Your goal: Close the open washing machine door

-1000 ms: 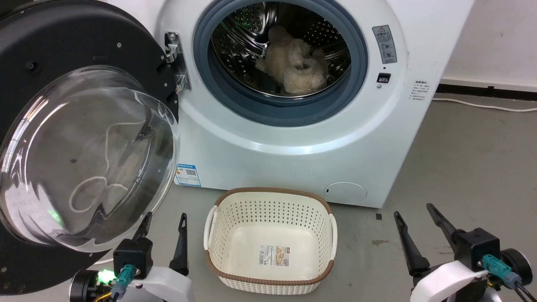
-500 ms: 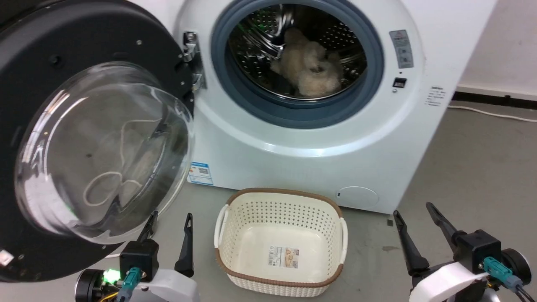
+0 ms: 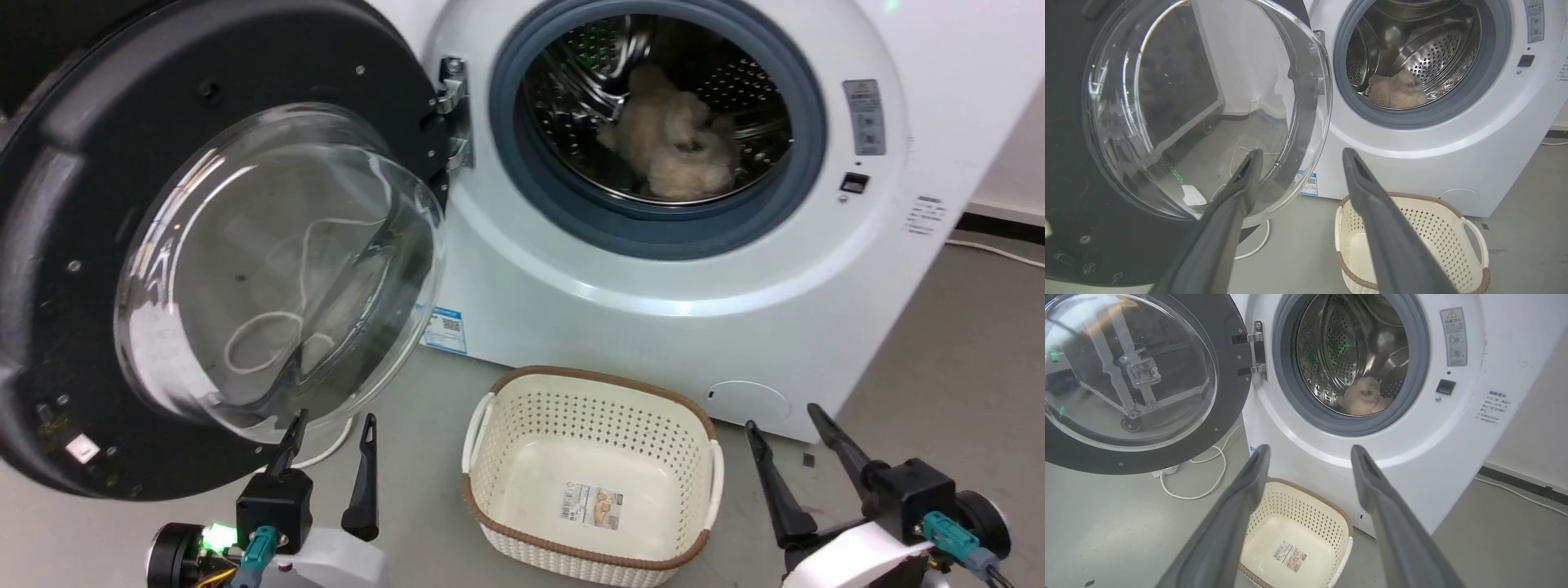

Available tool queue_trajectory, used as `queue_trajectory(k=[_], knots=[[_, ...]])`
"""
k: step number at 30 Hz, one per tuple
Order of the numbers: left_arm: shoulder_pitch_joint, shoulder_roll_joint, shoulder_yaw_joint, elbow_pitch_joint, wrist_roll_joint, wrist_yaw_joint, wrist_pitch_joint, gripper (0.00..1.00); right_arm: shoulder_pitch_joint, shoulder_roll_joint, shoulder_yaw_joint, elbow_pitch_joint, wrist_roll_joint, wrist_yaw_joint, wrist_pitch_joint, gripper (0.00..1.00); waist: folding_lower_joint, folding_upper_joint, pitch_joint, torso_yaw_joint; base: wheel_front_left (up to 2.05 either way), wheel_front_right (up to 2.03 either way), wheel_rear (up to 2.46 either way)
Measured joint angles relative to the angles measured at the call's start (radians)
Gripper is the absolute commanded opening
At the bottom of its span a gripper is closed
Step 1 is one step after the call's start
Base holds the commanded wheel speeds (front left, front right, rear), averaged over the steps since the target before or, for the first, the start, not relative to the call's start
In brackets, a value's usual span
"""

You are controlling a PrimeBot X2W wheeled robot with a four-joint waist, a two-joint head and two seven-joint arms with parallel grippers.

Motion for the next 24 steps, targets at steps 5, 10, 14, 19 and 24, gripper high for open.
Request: queue_trajectory(k=[5, 10, 14, 19, 24], knots=[[0.006, 0.005, -0.01, -0.011, 0.0, 0.019, -0.017, 1.0, -0.003, -0.004, 0.033, 0.021, 0.008, 0.0, -0.017, 1.0, 0.0, 0.0, 0.007, 0.035, 0.0, 0.0, 0.0], [0.011, 0.013, -0.016, -0.016, 0.0, 0.03, -0.026, 1.0, -0.013, -0.005, 0.056, 0.033, 0.022, 0.0, -0.026, 1.0, 0.0, 0.0, 0.008, 0.056, 0.0, 0.0, 0.0], [0.014, 0.02, -0.018, -0.02, 0.0, 0.036, -0.035, 1.0, -0.014, -0.006, 0.069, 0.04, 0.028, 0.0, -0.035, 1.0, 0.0, 0.0, 0.008, 0.073, 0.0, 0.0, 0.0], [0.026, 0.026, -0.021, -0.028, -0.002, 0.054, -0.044, 1.0, -0.014, -0.008, 0.085, 0.048, 0.033, 0.0, -0.044, 1.0, 0.0, 0.0, 0.006, 0.093, 0.0, 0.0, 0.0], [0.034, 0.031, -0.023, -0.038, -0.002, 0.064, -0.053, 1.0, -0.02, -0.01, 0.101, 0.053, 0.039, 0.0, -0.055, 1.0, 0.0, 0.0, 0.005, 0.113, 0.0, 0.0, 0.0]])
